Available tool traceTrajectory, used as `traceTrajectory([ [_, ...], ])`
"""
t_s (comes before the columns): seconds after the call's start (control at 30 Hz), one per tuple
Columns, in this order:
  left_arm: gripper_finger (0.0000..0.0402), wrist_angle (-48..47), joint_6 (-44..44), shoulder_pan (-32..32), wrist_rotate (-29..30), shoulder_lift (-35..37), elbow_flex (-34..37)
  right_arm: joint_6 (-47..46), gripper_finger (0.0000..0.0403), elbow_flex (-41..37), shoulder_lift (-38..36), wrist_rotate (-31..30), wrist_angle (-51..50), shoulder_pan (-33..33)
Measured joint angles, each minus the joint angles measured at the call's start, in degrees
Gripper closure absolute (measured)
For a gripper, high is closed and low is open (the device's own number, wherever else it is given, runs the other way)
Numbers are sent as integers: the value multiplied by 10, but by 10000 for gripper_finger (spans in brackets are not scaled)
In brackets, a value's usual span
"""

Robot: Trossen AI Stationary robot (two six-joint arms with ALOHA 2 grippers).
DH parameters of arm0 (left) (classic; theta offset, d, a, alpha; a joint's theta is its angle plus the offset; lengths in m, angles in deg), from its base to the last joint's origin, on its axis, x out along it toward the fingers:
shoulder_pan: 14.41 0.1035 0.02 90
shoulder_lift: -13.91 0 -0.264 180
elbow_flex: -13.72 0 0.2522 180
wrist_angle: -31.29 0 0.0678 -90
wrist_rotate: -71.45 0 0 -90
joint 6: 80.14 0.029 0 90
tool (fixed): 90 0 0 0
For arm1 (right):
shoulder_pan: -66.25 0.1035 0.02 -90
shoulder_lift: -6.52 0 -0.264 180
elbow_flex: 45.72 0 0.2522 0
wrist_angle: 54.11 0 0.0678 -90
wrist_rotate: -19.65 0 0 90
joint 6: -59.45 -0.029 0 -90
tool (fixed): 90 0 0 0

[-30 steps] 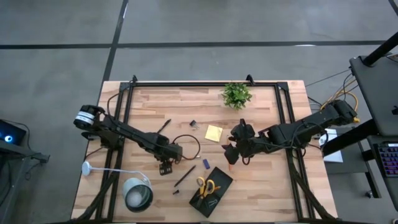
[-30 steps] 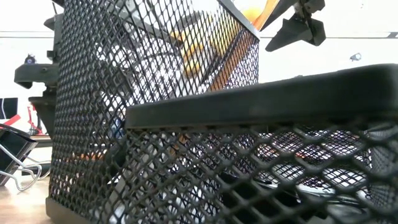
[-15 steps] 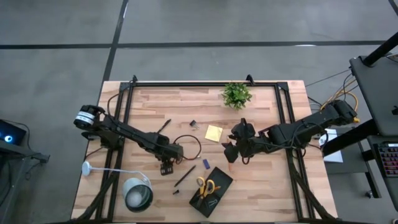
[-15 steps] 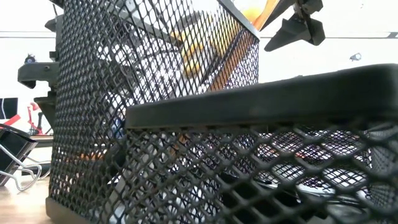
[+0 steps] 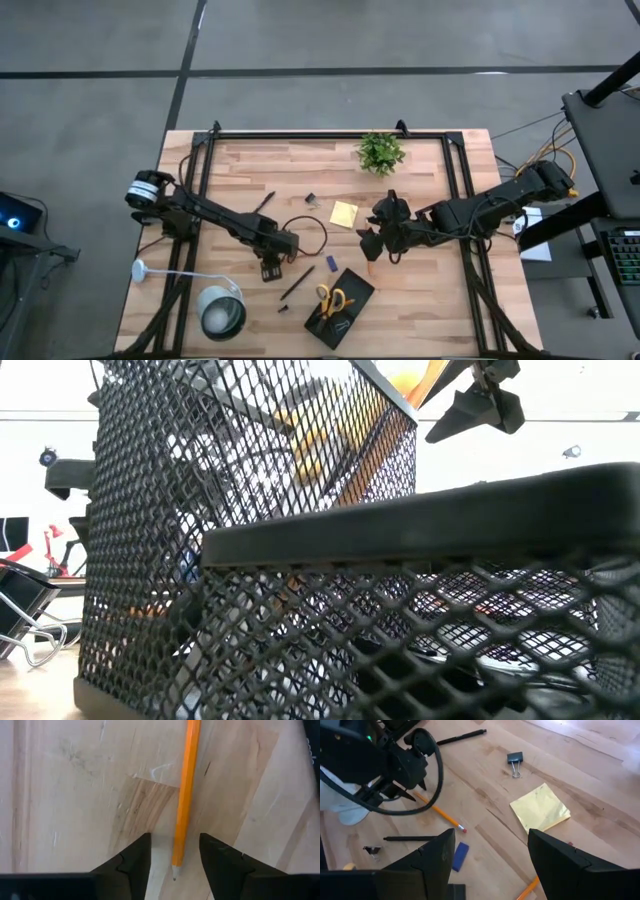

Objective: Pick and place office supplies into organizer
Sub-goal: Put the left pencil into the desk organizer

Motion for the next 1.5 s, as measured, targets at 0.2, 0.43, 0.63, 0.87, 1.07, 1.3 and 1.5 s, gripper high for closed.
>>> traceTrajectory([
  [0.2, 276, -3, 30, -4, 73, 8, -30, 0, 168, -1, 0, -19, 0, 0],
  [0.43, 279, 37, 35, -4, 95, 12, -19, 0, 168, -3, 0, -19, 0, 0],
  [0.63, 279, 185, 30, -13, 124, 41, 1, -2, 168, -3, 0, -14, 0, 0],
  [0.87, 279, 258, 30, -23, 132, 59, 50, -17, 168, -3, 0, -8, 0, 0],
  [1.07, 279, 499, -47, -42, 135, 97, 179, -32, 168, -3, 0, -2, 0, 0],
  [1.3, 279, 613, -14, -53, 232, 158, 263, -45, 168, -5, 3, 37, 1, 1],
  [1.5, 279, 677, 0, -55, 327, 154, 312, -41, 168, -5, 21, 55, 22, 4],
])
